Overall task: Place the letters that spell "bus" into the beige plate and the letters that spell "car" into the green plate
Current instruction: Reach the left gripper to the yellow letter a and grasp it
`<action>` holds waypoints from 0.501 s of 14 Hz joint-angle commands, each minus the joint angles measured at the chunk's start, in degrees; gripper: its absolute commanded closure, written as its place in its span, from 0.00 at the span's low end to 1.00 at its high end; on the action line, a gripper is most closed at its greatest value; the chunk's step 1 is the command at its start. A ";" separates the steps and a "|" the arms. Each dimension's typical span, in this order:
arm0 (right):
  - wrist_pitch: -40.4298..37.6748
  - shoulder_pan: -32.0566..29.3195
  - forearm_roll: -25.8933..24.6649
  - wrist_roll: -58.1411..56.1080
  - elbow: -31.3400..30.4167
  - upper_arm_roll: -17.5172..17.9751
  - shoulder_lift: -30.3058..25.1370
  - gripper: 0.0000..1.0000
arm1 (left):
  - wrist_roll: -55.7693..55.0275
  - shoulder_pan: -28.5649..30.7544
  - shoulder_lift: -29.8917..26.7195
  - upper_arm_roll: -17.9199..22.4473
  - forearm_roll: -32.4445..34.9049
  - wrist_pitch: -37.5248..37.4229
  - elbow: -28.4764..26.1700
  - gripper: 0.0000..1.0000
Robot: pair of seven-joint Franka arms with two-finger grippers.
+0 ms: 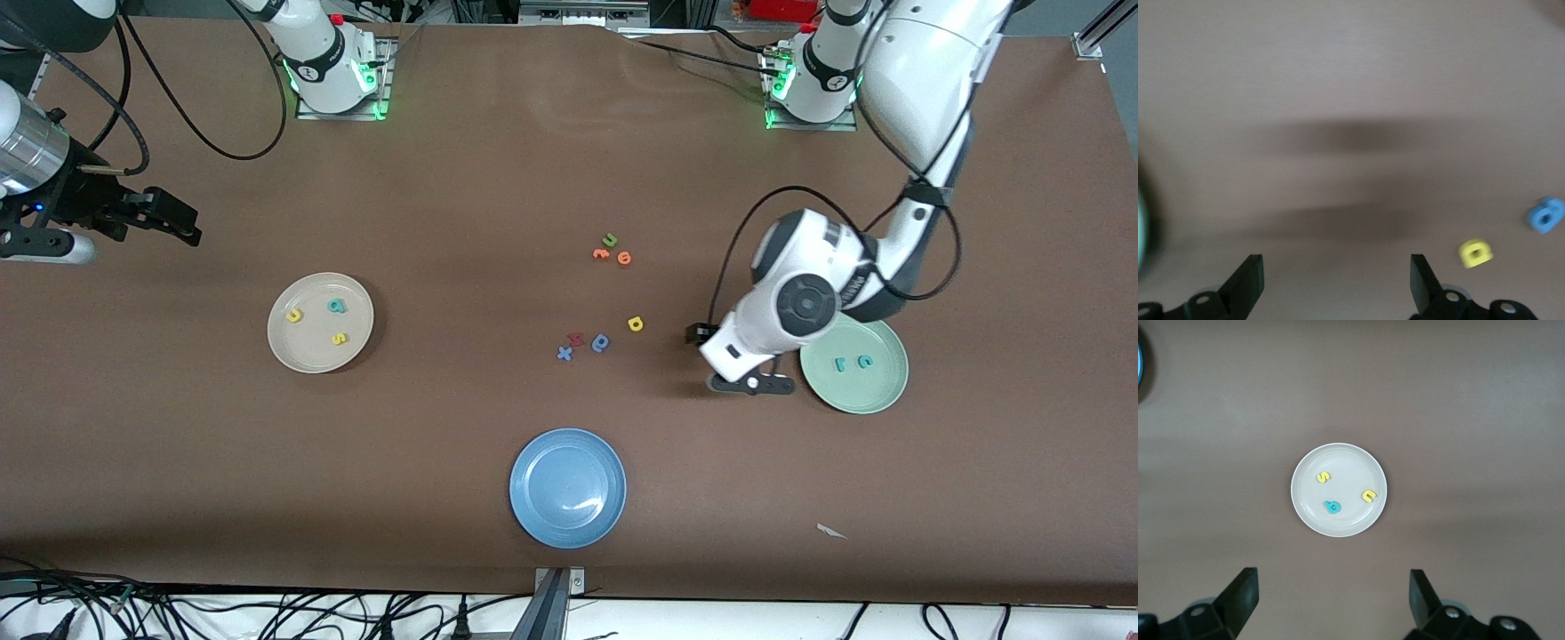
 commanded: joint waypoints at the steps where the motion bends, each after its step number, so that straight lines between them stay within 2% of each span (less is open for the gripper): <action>1: -0.79 0.38 0.13 -0.60 0.76 -0.13 0.04 0.00 | -7.87 -4.39 -0.10 0.96 -0.63 6.88 -3.93 0.06; 4: -0.79 0.65 -0.22 -0.69 0.94 0.22 0.04 0.00 | -14.82 -8.43 2.09 1.23 0.16 11.37 -4.74 0.07; 7: -0.79 1.00 -0.22 -0.78 1.11 0.13 0.13 0.00 | -23.96 -10.38 5.07 1.23 6.38 13.14 -2.81 0.10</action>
